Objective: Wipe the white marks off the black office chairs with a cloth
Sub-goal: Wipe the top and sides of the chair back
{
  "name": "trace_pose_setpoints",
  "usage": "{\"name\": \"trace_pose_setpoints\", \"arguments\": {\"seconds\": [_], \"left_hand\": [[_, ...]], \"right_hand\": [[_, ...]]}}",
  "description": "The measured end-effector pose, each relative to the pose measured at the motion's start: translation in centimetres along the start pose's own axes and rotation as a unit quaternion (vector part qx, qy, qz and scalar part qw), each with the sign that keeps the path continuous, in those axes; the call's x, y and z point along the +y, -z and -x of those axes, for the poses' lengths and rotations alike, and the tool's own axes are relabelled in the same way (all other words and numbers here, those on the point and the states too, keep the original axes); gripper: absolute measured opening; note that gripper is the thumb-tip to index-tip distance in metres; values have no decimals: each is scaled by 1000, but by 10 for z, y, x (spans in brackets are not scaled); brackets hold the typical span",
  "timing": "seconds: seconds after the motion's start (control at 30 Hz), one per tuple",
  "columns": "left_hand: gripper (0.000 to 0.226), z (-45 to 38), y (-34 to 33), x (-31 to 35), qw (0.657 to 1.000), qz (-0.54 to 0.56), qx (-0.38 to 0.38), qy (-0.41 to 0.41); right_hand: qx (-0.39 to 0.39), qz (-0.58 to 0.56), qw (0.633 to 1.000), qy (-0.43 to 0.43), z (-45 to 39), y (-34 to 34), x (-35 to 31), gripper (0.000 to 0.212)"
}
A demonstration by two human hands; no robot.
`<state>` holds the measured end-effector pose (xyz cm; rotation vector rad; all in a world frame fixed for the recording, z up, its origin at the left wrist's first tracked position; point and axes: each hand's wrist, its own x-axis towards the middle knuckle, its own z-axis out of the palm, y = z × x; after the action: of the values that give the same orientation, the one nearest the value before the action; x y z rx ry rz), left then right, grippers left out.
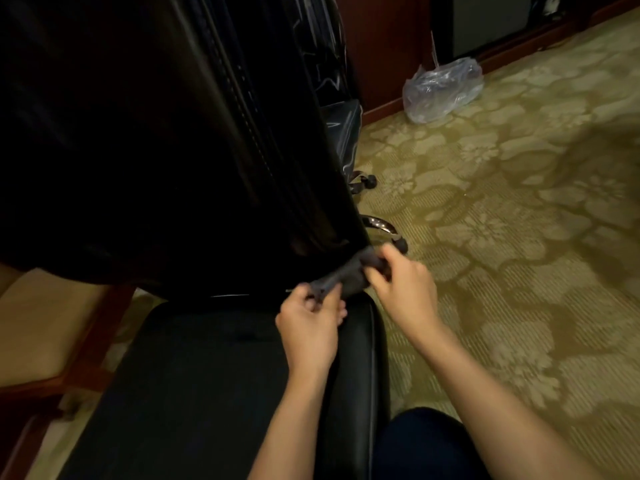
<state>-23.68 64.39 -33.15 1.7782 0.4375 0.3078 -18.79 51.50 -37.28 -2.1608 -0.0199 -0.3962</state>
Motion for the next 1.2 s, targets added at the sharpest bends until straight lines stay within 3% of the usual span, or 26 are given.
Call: {"name": "trace_pose_setpoints", "arguments": {"seconds": [0.07, 0.13, 0.2, 0.3, 0.37, 0.5, 0.6, 0.73, 0.8, 0.87, 1.07, 1.2], "left_hand": [[16, 0, -3, -17, 998, -47, -7, 39], [22, -2, -4, -21, 996, -76, -17, 37], [21, -4, -5, -15, 996, -82, -20, 7], [16, -11, -7, -2, 997, -45, 5, -63], [13, -18, -10, -3, 998, -8, 18, -54], [20, -16, -8, -26, 994, -92, -24, -47], [22, -19, -9, -31, 986, -144, -52, -65], [18, -33, -13, -27, 988, -141, -62, 4], [19, -35, -13, -25, 990, -117, -68, 34], [21, -34, -13, -22, 993, -93, -65, 38], [17, -28, -7, -12, 999, -34, 3, -39], [21, -31, 0, -24, 996, -76, -16, -48]], "right_hand": [[-28, 47, 996, -70, 16, -15, 18, 22], [-18, 61, 994, -85, 18, -22, 23, 24], [25, 55, 997, -40, 13, -19, 18, 20], [140, -40, 987, 63, 7, -7, -7, 15], [162, -26, 982, 97, -3, -6, -20, 21], [102, 63, 989, 84, -2, -22, -2, 12], [18, 60, 998, -16, 10, -30, 19, 14], [-72, 39, 984, -159, -9, -29, 18, 15], [-114, 53, 973, -192, -19, -21, 13, 15], [-107, 107, 976, -154, -17, -16, 8, 19], [90, 94, 991, 19, -1, -18, -11, 23], [111, 125, 984, 59, -2, -18, -5, 23]]}}
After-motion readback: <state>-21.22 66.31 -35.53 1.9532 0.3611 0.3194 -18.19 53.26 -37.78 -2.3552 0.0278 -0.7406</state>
